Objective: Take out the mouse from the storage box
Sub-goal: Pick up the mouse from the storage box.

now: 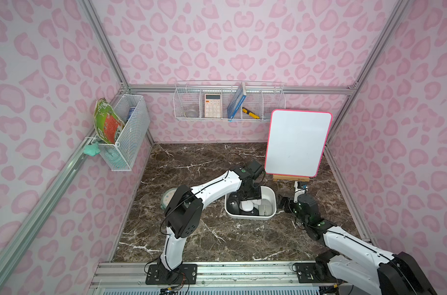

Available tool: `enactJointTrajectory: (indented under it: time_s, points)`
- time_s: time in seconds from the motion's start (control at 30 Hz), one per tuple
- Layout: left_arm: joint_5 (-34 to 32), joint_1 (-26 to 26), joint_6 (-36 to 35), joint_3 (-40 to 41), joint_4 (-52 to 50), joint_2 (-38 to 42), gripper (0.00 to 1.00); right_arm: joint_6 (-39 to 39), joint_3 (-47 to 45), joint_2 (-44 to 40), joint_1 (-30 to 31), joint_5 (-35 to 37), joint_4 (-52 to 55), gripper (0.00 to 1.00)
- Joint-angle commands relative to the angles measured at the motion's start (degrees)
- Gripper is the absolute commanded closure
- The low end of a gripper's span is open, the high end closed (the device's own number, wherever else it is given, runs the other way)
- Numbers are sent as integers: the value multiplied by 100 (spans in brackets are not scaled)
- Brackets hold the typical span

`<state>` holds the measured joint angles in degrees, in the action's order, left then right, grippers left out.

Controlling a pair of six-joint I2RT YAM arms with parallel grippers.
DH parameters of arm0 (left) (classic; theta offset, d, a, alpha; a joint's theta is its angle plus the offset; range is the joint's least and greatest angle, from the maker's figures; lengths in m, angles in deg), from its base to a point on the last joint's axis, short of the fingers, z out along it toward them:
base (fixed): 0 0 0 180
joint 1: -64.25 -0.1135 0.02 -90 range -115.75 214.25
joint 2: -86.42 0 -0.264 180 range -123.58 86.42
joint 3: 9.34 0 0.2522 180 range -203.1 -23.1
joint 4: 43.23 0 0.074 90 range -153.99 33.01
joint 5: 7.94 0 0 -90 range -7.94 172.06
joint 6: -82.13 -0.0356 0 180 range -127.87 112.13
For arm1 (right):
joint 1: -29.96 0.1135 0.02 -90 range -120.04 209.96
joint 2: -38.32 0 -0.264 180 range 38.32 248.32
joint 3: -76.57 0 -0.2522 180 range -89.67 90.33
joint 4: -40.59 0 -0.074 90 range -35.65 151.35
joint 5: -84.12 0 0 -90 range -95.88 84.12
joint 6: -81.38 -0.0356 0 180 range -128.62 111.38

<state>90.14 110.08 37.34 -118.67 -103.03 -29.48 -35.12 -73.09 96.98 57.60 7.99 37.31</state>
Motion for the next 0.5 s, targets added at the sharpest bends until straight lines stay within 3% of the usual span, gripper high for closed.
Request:
enactJointTrajectory:
  time_s: [0.0, 0.13, 0.47]
  points:
    - [202, 19, 90, -84, -74, -136, 38, 40, -4, -13, 0, 47, -154, 0]
    - [269, 23, 98, -176, -42, -342, 44, 45, -38, -27, -4, 7, -200, 0]
    - [292, 14, 93, -467, 34, -777, 46, 75, -24, -4, 4, -73, -208, 0]
